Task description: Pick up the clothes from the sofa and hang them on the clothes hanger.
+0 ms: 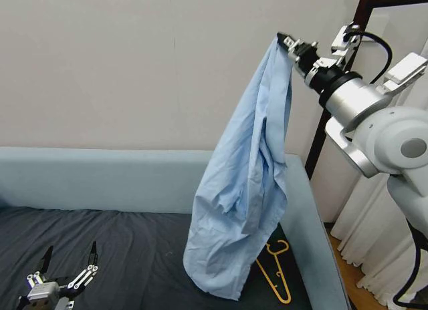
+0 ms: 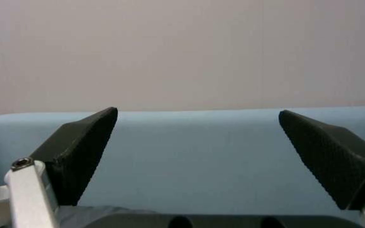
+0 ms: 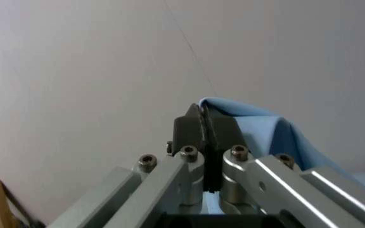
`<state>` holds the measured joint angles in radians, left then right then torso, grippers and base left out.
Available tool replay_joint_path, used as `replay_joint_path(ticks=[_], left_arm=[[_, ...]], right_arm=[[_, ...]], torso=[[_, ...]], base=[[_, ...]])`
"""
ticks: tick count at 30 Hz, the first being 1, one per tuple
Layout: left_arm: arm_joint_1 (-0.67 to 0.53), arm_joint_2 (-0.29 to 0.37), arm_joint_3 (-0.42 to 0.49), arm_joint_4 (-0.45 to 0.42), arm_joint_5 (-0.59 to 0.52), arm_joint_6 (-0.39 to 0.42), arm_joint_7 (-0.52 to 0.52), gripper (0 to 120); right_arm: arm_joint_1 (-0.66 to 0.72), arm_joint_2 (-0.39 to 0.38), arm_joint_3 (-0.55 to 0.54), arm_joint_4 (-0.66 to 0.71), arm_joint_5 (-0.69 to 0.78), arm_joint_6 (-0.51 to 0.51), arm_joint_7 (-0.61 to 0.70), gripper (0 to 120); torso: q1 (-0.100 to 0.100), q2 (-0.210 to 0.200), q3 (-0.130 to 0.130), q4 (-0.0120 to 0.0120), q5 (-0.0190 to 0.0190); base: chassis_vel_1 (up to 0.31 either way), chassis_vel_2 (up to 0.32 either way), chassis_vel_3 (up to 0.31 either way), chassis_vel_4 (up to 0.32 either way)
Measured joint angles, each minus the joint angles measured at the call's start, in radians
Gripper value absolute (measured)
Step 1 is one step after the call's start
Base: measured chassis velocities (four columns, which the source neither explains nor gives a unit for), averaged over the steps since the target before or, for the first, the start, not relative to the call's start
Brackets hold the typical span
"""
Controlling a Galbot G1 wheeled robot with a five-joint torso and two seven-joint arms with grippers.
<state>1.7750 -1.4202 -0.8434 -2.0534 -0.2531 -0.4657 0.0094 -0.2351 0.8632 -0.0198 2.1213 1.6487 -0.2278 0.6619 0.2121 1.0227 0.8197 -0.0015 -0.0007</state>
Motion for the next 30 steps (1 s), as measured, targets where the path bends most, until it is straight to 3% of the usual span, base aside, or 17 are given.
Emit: replay_joint_path(ticks=[4,6,10,16,21,23,25,30], left_arm=[[0.017,-0.002,0.009,-0.002,0.021,0.0,-0.003,100],[0.022,-0.002,0.014,-0.002,0.024,0.0,-0.002,100],[0.029,0.009,0.046,0.037,0.029,-0.009,0.012,100],[0.023,0.008,0.056,0.08,0.049,-0.025,0.022,100],[0.021,0.007,0.064,0.133,0.073,-0.042,0.027,100],[0.02,0.009,0.066,0.144,0.076,-0.045,0.027,100],[0.014,0.012,0.077,0.179,0.082,-0.052,0.027,100],[-0.009,0.005,0.109,0.26,0.055,-0.055,0.035,100]], right_arm=[[-0.165,0.131,-0.149,-0.093,-0.174,-0.003,-0.021,0],[-0.19,0.157,-0.178,-0.124,-0.207,0.004,-0.028,0],[-0.294,0.288,-0.305,-0.348,-0.39,0.042,-0.024,0],[-0.33,0.37,-0.364,-0.505,-0.492,0.083,-0.01,0],[-0.344,0.499,-0.396,-0.7,-0.551,0.141,-0.023,0],[-0.344,0.517,-0.397,-0.72,-0.552,0.147,-0.037,1],[-0.341,0.533,-0.4,-0.72,-0.547,0.127,-0.091,11],[-0.335,0.491,-0.419,-0.618,-0.575,0.022,-0.055,30]], torso=[[0.0,0.0,0.0,0.0006,0.0],[0.0,0.0,0.0,0.0007,0.0002],[0.0,0.0,0.0,0.0003,-0.0005],[0.0,0.0,0.0,0.0,-0.0005],[0.0,0.0,0.0,0.0005,-0.0004],[0.0,0.0,0.0,0.0006,-0.0003],[0.0,0.0,0.0,0.0003,-0.0003],[0.0,0.0,0.0,0.0004,0.0]], base=[[0.0,0.0,0.0,0.0],[0.0,0.0,0.0,0.0],[0.0,0.0,0.0,0.0],[0.0,0.0,0.0,0.0],[0.0,0.0,0.0,0.0],[0.0,0.0,0.0,0.0],[0.0,0.0,0.0,0.0],[0.0,0.0,0.0,0.0]])
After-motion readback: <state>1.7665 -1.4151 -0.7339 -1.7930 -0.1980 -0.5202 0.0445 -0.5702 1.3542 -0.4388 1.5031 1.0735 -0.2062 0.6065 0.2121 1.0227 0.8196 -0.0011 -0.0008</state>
